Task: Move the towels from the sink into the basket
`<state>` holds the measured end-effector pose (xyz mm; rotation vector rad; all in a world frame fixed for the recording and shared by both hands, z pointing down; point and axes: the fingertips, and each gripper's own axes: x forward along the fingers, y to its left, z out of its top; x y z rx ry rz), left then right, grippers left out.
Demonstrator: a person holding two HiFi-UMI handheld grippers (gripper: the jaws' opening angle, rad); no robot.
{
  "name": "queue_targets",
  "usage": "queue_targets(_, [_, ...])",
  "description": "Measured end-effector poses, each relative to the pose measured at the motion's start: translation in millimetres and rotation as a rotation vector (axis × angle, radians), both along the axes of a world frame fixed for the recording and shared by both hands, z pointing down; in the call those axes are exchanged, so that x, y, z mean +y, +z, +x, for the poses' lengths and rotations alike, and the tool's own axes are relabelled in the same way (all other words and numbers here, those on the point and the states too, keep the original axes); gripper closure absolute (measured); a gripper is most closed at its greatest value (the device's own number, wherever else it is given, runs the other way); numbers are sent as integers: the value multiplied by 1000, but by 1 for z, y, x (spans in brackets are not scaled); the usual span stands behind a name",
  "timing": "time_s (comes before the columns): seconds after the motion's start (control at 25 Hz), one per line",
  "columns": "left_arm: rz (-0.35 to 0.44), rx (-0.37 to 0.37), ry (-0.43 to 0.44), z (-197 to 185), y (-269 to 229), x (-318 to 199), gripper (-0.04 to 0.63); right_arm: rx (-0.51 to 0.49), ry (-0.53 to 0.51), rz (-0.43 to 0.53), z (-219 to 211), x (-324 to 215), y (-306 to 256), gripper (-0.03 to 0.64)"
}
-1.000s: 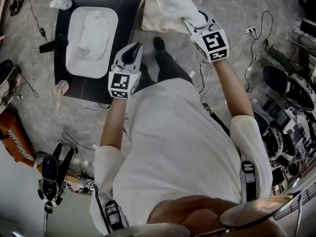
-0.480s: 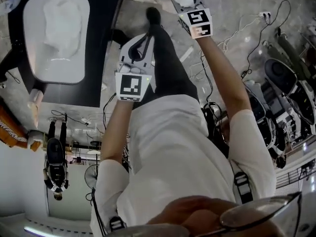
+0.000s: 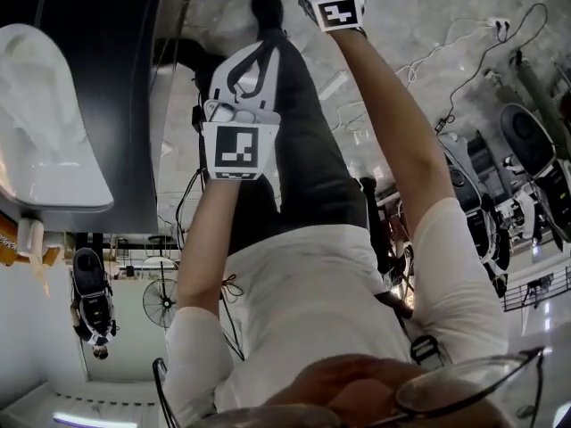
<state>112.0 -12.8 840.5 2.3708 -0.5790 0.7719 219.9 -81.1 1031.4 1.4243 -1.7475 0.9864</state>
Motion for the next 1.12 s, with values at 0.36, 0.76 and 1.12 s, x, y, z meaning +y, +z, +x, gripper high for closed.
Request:
queue_targets(0.36, [-27, -35, 8, -42, 3, 34, 565, 43, -119, -42, -39, 29, -6, 272])
queue_targets(0.76, [-16, -19, 40, -14, 9, 4, 565, 48, -113, -34, -16, -4, -16, 272])
queue_targets(1.12, [100, -18, 65, -31, -108, 97, 565, 48, -129, 68, -34, 95, -171, 387])
